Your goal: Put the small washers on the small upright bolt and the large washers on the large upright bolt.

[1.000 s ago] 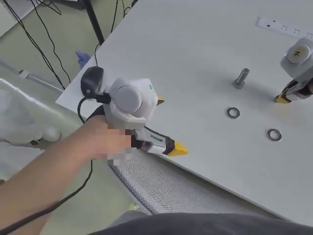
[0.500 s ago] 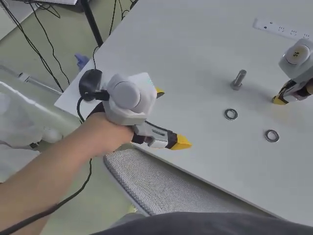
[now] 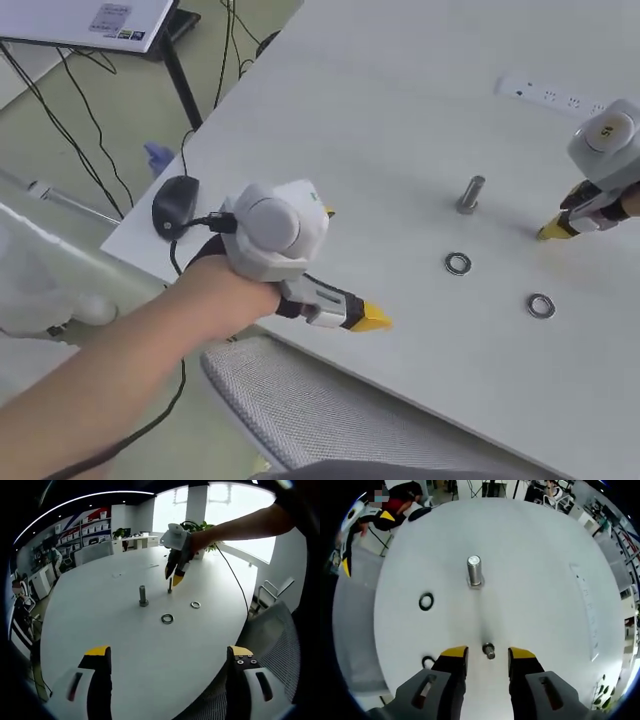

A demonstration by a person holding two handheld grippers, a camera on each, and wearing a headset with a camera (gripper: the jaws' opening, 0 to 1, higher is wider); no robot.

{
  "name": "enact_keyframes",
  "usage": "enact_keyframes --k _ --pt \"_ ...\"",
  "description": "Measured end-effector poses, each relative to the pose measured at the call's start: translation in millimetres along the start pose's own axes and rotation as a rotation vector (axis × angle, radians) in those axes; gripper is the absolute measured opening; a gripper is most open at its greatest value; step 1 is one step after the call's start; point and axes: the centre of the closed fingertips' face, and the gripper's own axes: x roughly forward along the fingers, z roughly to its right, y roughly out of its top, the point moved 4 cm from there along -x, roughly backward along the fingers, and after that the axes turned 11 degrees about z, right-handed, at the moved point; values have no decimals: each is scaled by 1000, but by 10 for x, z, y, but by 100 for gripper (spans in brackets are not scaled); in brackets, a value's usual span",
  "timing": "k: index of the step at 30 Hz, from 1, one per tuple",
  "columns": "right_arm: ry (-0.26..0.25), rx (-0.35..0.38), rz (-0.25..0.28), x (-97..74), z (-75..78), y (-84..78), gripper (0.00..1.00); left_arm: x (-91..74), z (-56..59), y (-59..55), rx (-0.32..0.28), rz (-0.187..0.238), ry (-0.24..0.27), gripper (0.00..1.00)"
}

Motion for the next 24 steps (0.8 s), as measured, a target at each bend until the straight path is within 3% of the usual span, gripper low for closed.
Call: enact_keyframes --k 6,17,19,24 --pt "-10 18 26 -149 -69 52 35 127 17 -37 5 -1 -31 99" --pt "-18 6 52 -367 -234 103 35 199 26 -151 4 -33 -36 98" --pt "-7 13 61 -330 -241 92 35 203 43 -154 3 -34 -41 97" --pt "1 0 57 -390 -469 -20 35 194 81 -161 8 -40 -48 95"
